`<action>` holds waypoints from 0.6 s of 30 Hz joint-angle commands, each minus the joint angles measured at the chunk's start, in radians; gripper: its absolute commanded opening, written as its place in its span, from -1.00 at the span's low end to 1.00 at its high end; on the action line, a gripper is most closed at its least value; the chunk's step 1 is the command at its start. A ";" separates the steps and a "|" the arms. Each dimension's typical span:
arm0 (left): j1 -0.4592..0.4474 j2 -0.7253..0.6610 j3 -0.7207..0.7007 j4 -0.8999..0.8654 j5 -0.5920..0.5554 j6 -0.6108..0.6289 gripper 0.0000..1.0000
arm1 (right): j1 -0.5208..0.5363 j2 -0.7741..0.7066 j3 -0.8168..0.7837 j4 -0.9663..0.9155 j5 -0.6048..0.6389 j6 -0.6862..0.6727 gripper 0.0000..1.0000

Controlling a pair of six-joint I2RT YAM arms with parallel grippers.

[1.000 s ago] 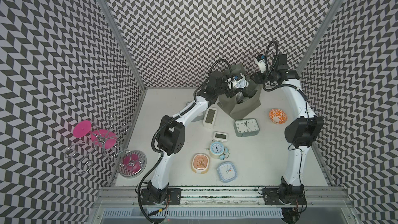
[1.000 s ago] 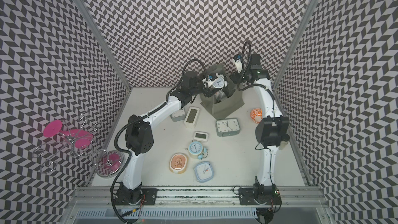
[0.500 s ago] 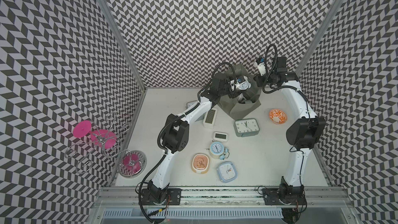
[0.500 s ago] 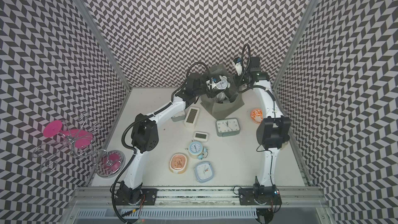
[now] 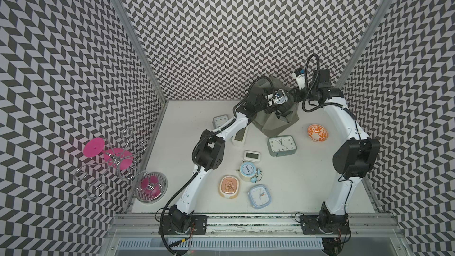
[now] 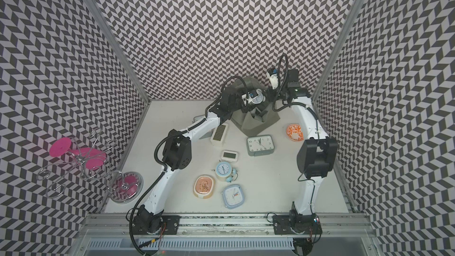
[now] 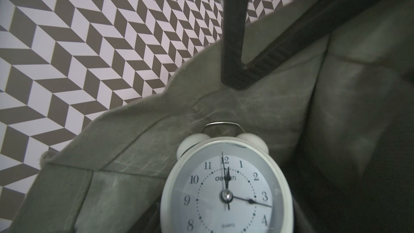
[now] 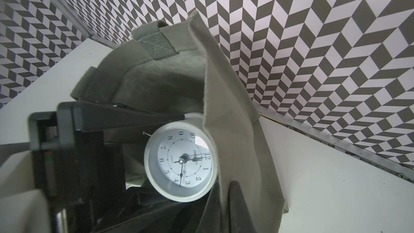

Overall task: Put the alarm clock into the canvas bag
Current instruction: Place the alarm at the canvas bag.

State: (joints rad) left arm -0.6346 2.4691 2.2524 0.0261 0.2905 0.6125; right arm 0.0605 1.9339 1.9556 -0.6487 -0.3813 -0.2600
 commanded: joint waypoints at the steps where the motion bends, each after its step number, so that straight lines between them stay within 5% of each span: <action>1: -0.026 0.073 0.026 -0.118 -0.020 0.047 -0.02 | 0.005 -0.093 -0.006 0.101 -0.047 0.024 -1.00; 8: -0.048 0.107 0.034 -0.149 -0.056 0.086 0.17 | 0.005 -0.088 -0.007 0.107 -0.043 0.036 -1.00; 13: -0.047 0.088 0.032 -0.150 -0.050 0.057 0.80 | 0.003 -0.085 -0.008 0.112 -0.037 0.040 -1.00; 18: -0.022 0.041 0.023 -0.131 -0.001 -0.024 0.98 | -0.001 -0.084 -0.005 0.115 -0.033 0.049 -1.00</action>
State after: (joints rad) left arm -0.6617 2.5244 2.2894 -0.0372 0.2363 0.6334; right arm 0.0608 1.9167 1.9339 -0.6407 -0.3824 -0.2337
